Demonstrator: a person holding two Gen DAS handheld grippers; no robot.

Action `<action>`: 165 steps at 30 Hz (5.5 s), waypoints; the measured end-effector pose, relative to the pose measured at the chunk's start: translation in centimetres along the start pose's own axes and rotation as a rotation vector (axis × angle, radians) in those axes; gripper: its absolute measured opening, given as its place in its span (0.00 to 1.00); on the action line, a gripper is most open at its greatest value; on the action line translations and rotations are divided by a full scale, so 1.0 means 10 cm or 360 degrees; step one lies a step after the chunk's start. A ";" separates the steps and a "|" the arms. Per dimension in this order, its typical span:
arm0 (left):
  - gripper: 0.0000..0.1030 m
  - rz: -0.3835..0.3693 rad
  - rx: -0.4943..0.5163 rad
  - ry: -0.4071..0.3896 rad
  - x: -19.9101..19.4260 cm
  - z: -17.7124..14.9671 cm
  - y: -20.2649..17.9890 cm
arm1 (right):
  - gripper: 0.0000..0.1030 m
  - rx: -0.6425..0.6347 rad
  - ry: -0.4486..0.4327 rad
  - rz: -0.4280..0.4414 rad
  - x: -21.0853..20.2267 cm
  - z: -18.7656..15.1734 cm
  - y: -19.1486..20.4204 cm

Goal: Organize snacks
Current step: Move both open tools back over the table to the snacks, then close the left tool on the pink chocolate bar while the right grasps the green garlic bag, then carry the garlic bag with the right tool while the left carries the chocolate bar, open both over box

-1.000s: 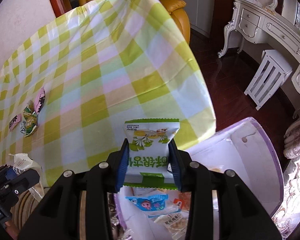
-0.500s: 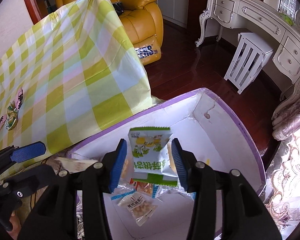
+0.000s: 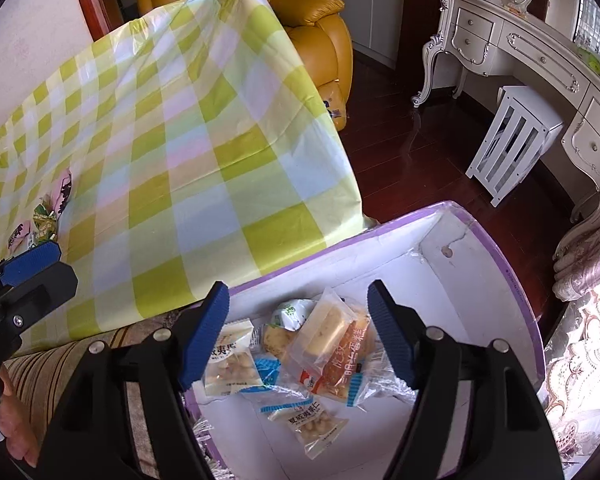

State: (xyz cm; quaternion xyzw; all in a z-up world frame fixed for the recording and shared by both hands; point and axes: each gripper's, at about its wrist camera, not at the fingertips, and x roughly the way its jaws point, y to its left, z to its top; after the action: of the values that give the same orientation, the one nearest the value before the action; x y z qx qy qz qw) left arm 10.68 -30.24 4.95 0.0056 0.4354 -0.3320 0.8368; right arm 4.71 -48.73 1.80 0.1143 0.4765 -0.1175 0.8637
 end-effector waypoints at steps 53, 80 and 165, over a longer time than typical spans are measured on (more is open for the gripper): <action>0.77 0.0824 -0.0365 -0.0055 -0.98 -0.43 3.20 | 0.74 -0.0582 0.0061 0.0421 0.61 0.29 2.76; 0.37 0.0549 0.0024 0.0187 -0.39 -0.18 3.23 | 0.57 -0.0790 0.0110 0.0412 0.94 0.30 3.29; 0.20 -0.0191 0.0603 0.0570 0.65 -0.39 -0.77 | 0.33 -0.0058 0.0145 -0.0083 0.37 -0.33 -0.20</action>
State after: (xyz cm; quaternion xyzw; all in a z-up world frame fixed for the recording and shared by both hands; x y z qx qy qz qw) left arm 6.17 -38.69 -0.09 0.1951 0.5061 -0.4503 0.7093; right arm 3.40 -49.95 -3.23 0.0913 0.5203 -0.1261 0.8397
